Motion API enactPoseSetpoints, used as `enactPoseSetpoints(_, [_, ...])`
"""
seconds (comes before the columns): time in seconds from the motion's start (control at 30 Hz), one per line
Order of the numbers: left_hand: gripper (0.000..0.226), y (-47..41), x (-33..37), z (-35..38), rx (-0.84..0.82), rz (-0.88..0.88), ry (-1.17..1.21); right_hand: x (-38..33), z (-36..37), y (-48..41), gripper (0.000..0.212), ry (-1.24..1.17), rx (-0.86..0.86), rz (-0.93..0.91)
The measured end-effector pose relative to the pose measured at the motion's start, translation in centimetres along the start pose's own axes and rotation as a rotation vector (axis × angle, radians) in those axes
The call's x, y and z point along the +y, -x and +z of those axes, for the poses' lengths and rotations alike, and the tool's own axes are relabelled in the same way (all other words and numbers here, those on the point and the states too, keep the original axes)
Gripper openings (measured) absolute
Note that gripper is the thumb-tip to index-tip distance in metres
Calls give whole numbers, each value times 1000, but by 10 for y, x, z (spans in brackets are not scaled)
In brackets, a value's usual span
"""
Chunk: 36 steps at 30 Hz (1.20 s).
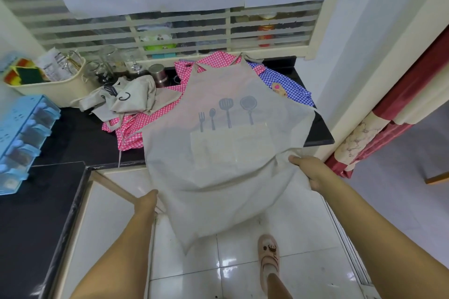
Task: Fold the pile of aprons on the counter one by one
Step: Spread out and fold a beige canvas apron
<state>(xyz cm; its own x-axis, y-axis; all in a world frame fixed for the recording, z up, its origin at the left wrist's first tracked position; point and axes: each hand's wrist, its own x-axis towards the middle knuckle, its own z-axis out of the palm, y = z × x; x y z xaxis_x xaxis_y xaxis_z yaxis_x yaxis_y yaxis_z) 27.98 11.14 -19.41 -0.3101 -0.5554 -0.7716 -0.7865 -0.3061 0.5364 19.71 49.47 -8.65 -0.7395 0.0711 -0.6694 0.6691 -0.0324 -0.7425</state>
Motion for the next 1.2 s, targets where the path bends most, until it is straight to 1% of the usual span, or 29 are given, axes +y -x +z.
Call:
enactPoseSetpoints(0.03, [49,10,-10,5,-22,-60,81,-2,5,3,27,6,0,0])
enactPoseSetpoints(0.1, [52,36,-28,23,-102,-192,204,-5,16,9,31,4,10,0])
enactPoseSetpoints(0.17, [67,63,-49,45,-153,-365,308,-7,24,16,24,-34,12,6])
enactPoseSetpoints(0.2, [76,77,-60,57,-181,-470,399,-7,26,19,14,-48,9,11])
enactPoseSetpoints(0.23, [84,84,-71,68,-224,-572,511,-9,29,24,9,-70,5,18])
enactPoseSetpoints(0.27, [91,89,-82,77,-269,-652,606,-8,28,25,13,-86,2,22])
enactPoseSetpoints(0.33, [97,98,-100,91,-334,-744,811,-6,25,27,17,-129,4,35])
enactPoseSetpoints(0.37, [96,93,-109,96,-358,-746,944,-6,23,32,16,-144,-4,35])
enactPoseSetpoints(0.43, [90,87,-114,99,-356,-650,1200,-5,14,35,11,-146,-9,20])
enactPoseSetpoints(0.5, [82,76,-109,96,-351,-542,1323,-1,2,39,4,-144,-9,16])
enactPoseSetpoints(0.53, [77,71,-103,92,-373,-493,1332,2,-4,38,5,-146,-11,16])
enactPoseSetpoints(0.6, [59,63,-93,84,-413,-453,1292,8,-14,39,16,-158,-28,9])
enactPoseSetpoints(0.63, [44,61,-88,81,-407,-449,1247,12,-17,41,19,-158,-30,6])
enactPoseSetpoints(0.7, [9,60,-77,76,-336,-431,1150,16,-24,43,14,-159,-20,2])
enactPoseSetpoints(0.73, [12,63,-73,74,-317,-395,1118,18,-28,44,10,-168,-19,8])
enactPoseSetpoints(0.77, [22,63,-70,71,-300,-352,1079,21,-32,43,8,-186,-13,21])
enactPoseSetpoints(0.8, [27,67,-67,68,-286,-300,1073,24,-36,41,11,-208,-4,37])
enactPoseSetpoints(0.9, [24,88,-59,55,-301,-153,1110,34,-55,34,32,-273,91,92])
enactPoseSetpoints(1.03, [26,129,-26,39,-332,-32,1215,47,-74,42,43,-516,199,224])
enactPoseSetpoints(1.07, [25,140,-14,35,-350,5,1218,48,-76,47,43,-579,204,235])
enactPoseSetpoints(1.13, [24,161,10,31,-379,109,1194,44,-77,56,30,-652,168,146])
enactPoseSetpoints(1.2, [23,178,31,25,-368,233,1154,30,-77,64,18,-621,111,70])
